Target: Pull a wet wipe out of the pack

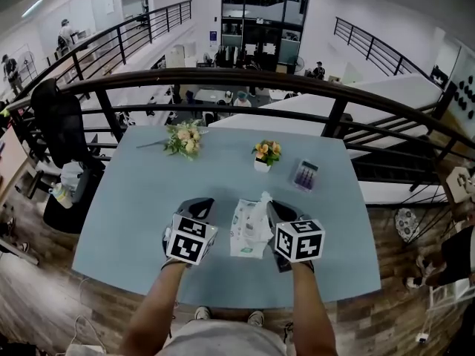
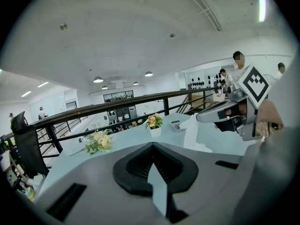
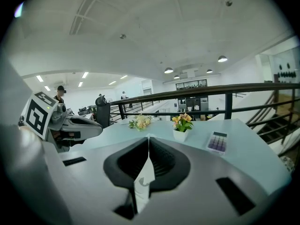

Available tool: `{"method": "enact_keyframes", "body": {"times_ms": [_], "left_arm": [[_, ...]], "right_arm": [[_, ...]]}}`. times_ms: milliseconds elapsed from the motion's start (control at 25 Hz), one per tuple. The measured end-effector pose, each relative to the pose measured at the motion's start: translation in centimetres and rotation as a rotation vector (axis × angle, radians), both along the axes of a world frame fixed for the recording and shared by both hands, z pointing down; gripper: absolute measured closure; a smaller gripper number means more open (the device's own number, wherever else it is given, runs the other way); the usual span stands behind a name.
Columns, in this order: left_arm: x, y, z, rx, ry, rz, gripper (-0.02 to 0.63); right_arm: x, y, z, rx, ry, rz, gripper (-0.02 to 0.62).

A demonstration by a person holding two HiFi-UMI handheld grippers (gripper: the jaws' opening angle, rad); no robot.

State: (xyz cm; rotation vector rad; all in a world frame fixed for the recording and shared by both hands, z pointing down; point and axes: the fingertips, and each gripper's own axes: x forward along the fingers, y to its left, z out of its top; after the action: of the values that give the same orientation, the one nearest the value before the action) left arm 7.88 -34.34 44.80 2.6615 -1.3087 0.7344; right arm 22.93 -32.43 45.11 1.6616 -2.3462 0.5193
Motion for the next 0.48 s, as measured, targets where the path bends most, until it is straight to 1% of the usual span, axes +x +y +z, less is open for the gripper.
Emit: {"method": "enact_keyframes", "body": {"times_ms": [480], "left_arm": [[0.6,-0.9,-1.9,0.036,0.022,-0.003,0.611]], "right_arm": [[1.5,-0.6,-3.9,0.089,0.018,0.026,0.583]]}}
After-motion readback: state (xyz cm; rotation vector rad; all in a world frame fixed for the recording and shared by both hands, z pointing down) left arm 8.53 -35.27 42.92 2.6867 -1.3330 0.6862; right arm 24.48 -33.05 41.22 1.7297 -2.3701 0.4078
